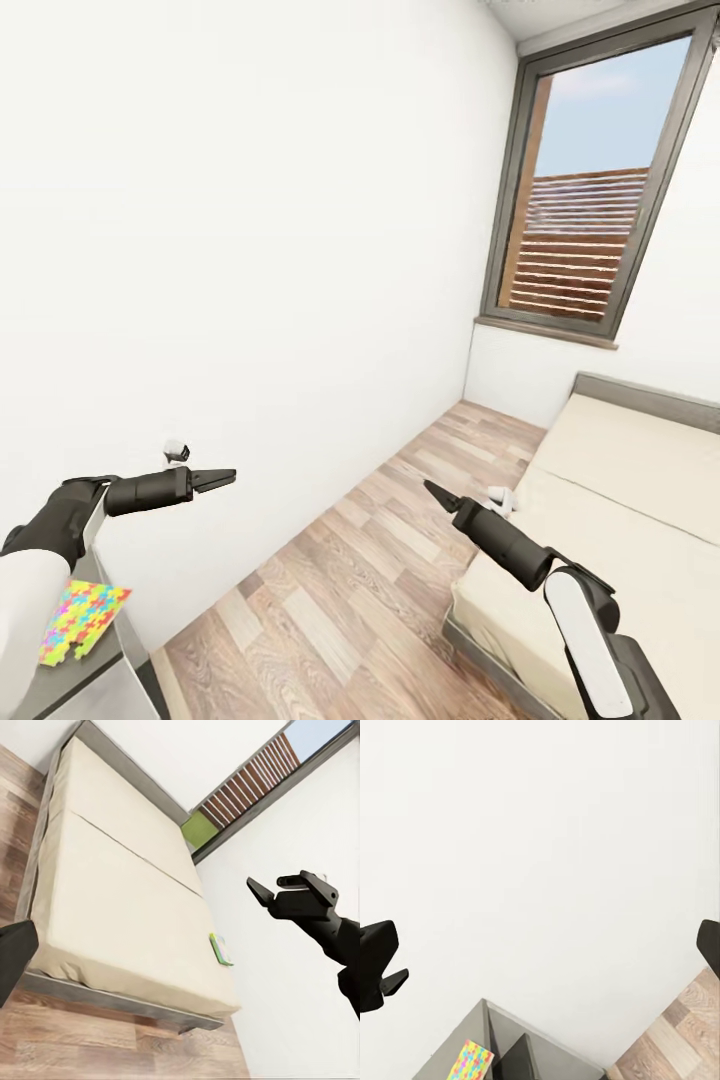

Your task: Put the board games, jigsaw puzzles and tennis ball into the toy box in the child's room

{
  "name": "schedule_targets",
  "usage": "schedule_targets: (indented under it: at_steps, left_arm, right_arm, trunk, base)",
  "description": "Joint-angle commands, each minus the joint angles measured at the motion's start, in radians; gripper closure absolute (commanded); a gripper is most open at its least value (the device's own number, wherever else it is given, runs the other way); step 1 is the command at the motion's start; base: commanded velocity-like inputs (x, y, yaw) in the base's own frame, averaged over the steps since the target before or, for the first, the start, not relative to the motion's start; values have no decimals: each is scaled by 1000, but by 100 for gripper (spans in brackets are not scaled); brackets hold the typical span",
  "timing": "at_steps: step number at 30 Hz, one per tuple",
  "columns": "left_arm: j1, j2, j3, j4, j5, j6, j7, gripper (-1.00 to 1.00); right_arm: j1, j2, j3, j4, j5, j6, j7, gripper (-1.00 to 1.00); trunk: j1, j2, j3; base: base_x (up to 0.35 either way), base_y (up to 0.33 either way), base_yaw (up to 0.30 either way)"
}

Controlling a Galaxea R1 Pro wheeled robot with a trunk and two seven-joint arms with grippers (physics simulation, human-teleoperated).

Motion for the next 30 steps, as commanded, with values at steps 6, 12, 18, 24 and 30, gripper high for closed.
schedule_targets:
  at_steps: [6,12,18,24,30]
  left_arm:
    - [0,-1,5,0,-9,10,-7,-100]
    - [0,-1,5,-1,-9,10,-7,-100]
    - [0,-2,5,0,-9,10,-7,-100]
    - [0,-9,5,0,-10,10,-7,-100]
    - [0,-15,4,0,-11,11,-7,-100]
  right_arm:
    - [-1,1,-2,0,-2,7,2,-100]
    - [0,0,-2,0,-3,7,2,-100]
    - [-1,0,-3,0,-3,7,2,-100]
    - [-1,0,-4,0,-3,7,2,-100]
    - [-1,-1,-5,0,-3,8,2,-100]
  trunk:
    - [0,-1,2]
    - [0,-1,5]
    - [0,-1,7]
    - [0,-1,10]
    - [0,-1,13]
  base:
    - [0,0,-174]
    - [0,-8,-165]
    - [0,-120,-150]
    - [0,-214,-147]
    - [0,-231,-146]
